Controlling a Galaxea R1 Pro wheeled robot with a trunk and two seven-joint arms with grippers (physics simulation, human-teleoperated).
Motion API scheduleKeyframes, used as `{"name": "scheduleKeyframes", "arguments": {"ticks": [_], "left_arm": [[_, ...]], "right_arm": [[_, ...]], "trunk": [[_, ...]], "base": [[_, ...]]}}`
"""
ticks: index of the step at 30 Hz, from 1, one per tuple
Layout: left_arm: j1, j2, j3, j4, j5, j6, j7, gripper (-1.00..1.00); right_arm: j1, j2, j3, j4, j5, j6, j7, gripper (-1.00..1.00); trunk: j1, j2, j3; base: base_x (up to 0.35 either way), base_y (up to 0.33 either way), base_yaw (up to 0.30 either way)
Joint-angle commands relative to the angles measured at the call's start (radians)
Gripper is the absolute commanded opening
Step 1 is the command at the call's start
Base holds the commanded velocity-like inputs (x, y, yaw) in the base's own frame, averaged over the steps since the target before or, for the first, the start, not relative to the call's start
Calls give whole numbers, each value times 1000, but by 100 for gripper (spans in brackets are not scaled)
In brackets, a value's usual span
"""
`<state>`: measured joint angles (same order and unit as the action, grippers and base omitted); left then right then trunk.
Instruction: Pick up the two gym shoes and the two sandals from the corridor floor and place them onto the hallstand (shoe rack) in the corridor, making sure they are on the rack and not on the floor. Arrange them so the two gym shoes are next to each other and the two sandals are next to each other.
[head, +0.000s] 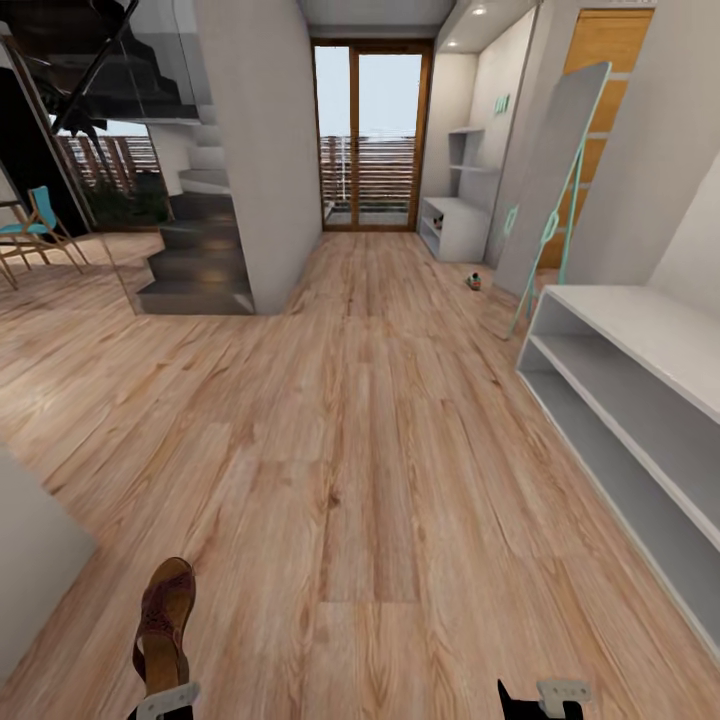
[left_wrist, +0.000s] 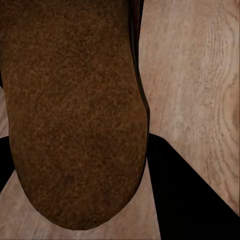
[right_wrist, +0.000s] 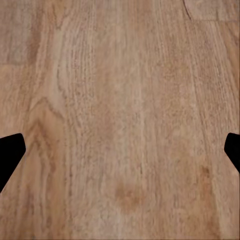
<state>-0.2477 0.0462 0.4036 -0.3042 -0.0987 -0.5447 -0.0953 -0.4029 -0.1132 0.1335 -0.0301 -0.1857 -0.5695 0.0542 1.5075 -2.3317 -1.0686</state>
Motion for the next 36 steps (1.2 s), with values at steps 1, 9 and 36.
{"name": "scheduleKeyframes", "arguments": {"ticks": [1, 9, 36], "left_arm": [[-1, -1, 9, 0, -13, -3, -3, -100], [-1, 0, 9, 0, -13, -3, -4, -100], [-1, -1, 7, 0, -13, -3, -4, -100]], "right_arm": [[-1, 0, 6, 1, -11, -3, 6, 100], [-1, 0, 6, 1, -11, -3, 4, 100], [-1, -4, 6, 3, -10, -3, 4, 100]], "trunk": [[0, 0, 1], [0, 0, 4], [0, 0, 4]], "base": [[339, 0, 0], [339, 0, 0], [339, 0, 0]]}}
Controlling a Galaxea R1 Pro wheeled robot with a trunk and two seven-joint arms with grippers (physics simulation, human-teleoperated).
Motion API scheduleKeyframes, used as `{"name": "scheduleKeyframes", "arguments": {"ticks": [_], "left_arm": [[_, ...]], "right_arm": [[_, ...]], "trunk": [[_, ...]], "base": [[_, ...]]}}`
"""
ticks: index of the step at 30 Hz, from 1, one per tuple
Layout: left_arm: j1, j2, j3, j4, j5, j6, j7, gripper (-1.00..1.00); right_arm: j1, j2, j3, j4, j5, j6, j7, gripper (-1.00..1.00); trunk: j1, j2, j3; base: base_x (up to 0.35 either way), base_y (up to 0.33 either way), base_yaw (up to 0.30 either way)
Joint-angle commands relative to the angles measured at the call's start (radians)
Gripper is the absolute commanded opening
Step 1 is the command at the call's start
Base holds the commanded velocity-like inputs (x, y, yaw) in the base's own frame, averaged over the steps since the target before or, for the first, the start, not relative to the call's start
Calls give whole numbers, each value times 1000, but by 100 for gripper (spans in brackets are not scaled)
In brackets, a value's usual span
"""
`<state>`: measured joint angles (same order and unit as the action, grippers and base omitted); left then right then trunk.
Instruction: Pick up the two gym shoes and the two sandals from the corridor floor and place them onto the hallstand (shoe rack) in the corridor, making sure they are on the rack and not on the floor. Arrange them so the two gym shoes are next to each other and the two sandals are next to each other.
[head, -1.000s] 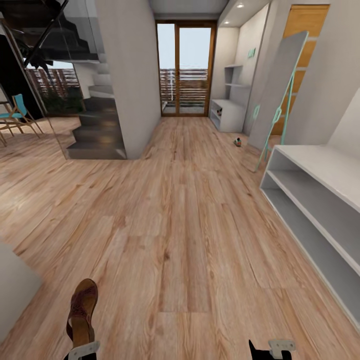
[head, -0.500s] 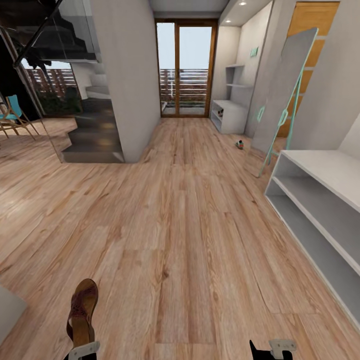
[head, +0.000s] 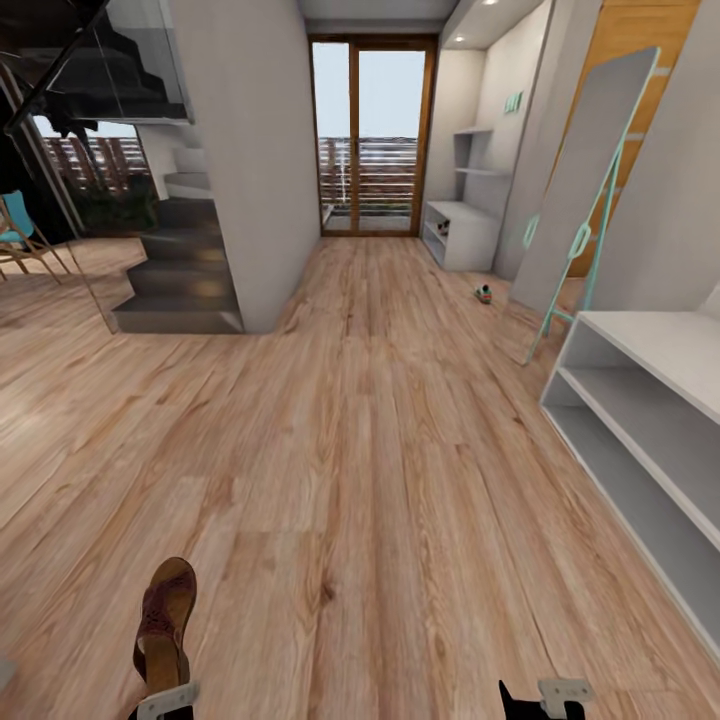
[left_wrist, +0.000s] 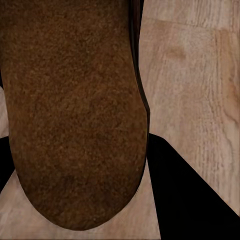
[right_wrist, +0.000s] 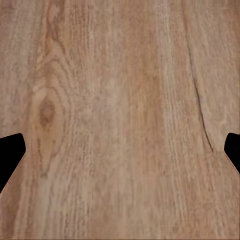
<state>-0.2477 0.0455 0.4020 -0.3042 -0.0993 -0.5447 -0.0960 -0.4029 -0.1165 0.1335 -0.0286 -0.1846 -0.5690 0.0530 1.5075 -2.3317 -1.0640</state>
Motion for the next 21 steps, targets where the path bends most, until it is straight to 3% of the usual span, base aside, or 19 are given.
{"name": "scheduleKeyframes", "arguments": {"ticks": [1, 12, 21], "left_arm": [[-1, 0, 9, 0, -13, -3, -3, -100], [-1, 0, 9, 0, -13, -3, -3, -100], [-1, 0, 9, 0, -13, -3, -3, -100]], "right_arm": [[-1, 0, 6, 1, -11, -3, 6, 100], [-1, 1, 6, 0, -10, -3, 7, 100], [-1, 2, 6, 1, -10, -3, 7, 100]], "trunk": [[0, 0, -1], [0, 0, -1], [0, 0, 5]], "base": [[339, 0, 0], [339, 0, -1], [339, 0, -144]]}}
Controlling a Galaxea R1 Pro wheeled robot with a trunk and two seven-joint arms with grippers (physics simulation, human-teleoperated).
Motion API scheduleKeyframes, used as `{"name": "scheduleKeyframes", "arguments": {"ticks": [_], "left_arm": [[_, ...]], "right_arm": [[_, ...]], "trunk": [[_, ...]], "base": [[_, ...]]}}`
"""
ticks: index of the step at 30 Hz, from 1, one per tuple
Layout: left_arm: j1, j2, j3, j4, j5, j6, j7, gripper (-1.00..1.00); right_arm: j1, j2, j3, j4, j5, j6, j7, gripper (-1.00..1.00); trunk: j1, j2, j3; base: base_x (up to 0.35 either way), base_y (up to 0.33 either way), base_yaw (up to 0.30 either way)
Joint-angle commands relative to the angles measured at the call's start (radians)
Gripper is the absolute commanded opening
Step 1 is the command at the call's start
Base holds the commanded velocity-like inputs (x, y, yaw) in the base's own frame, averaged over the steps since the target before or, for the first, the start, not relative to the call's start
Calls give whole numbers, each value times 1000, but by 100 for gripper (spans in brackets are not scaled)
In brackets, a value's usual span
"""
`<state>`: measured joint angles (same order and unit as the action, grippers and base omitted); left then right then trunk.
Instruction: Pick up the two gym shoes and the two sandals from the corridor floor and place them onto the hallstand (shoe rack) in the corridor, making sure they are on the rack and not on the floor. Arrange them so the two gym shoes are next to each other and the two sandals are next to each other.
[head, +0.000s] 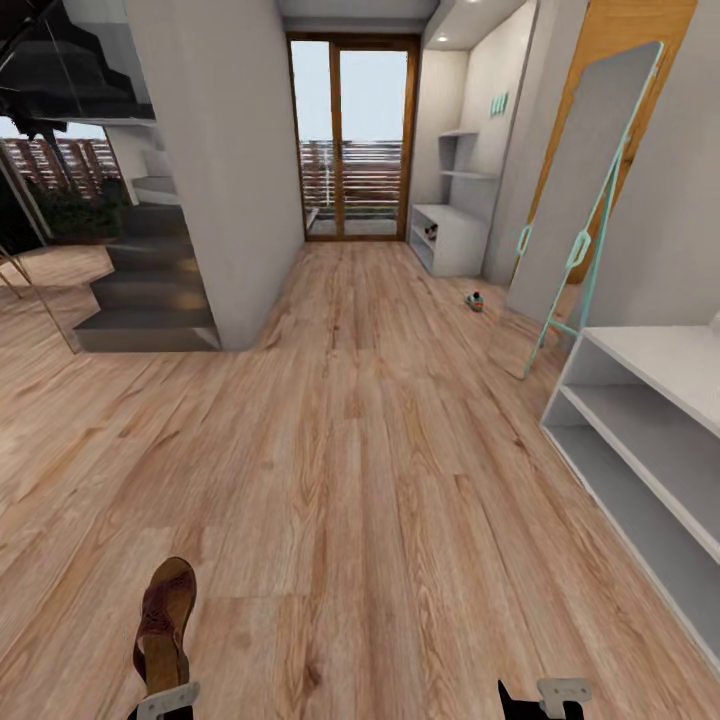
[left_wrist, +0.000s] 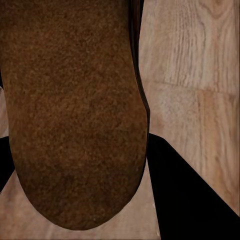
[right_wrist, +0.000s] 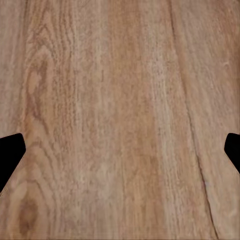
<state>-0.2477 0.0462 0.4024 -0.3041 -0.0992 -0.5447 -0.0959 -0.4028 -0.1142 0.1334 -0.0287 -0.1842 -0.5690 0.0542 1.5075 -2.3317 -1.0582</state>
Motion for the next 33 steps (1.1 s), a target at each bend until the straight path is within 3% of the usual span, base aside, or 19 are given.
{"name": "scheduleKeyframes", "arguments": {"ticks": [1, 22, 33], "left_arm": [[-1, 0, 9, 0, -13, -3, -2, -100], [-1, 0, 9, 0, -13, -3, -3, -100], [1, 0, 9, 0, -13, -3, -1, -100]], "right_arm": [[-1, 0, 6, 1, -11, -3, 6, 100], [-1, 0, 6, 1, -11, -2, 6, 100], [-1, 1, 6, 1, -11, -2, 6, 100]], "trunk": [[0, 0, -1], [0, 0, 0], [0, 0, 0]], "base": [[339, 0, -42], [339, 0, -6], [339, 0, -109]]}}
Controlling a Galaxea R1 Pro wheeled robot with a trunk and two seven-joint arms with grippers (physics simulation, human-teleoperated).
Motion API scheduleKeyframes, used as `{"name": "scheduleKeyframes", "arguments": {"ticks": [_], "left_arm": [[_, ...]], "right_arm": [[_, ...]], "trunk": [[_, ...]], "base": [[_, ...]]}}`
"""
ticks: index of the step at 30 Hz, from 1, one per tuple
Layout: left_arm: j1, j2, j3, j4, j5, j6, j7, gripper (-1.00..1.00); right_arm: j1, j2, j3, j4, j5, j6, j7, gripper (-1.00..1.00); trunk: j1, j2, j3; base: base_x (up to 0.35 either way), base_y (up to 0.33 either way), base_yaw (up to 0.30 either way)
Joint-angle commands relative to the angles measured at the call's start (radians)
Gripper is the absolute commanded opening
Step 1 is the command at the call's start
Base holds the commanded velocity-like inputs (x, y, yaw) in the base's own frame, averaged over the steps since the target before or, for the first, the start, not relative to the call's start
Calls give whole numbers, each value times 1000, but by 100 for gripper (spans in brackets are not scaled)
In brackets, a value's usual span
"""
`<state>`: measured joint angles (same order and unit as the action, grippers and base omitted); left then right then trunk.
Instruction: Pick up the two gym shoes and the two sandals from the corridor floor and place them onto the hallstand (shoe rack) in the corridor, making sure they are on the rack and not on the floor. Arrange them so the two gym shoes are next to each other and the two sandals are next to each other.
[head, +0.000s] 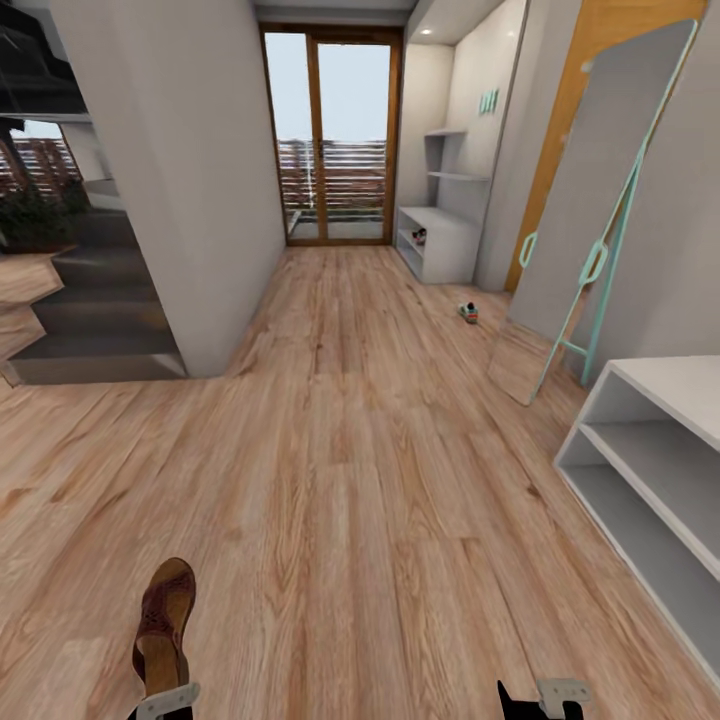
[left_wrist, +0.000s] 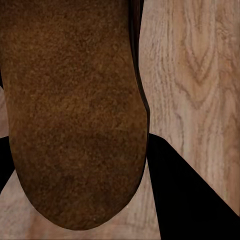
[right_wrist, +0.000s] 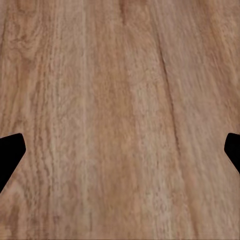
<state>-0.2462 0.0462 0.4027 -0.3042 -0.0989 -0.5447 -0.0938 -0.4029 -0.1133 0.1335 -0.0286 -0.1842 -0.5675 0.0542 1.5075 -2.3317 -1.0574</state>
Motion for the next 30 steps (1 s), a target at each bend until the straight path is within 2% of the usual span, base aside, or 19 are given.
{"name": "scheduleKeyframes", "arguments": {"ticks": [1, 30], "left_arm": [[-1, -1, 9, 0, -13, -3, -4, -100], [-1, -1, 8, 0, -13, -3, -4, -100]], "right_arm": [[-1, 0, 6, 1, -11, -3, 6, 100], [-1, -8, 6, 2, -11, -5, 4, 100]], "trunk": [[0, 0, -1], [0, 0, -1]], "base": [[339, 0, -6], [339, 0, 0]]}}
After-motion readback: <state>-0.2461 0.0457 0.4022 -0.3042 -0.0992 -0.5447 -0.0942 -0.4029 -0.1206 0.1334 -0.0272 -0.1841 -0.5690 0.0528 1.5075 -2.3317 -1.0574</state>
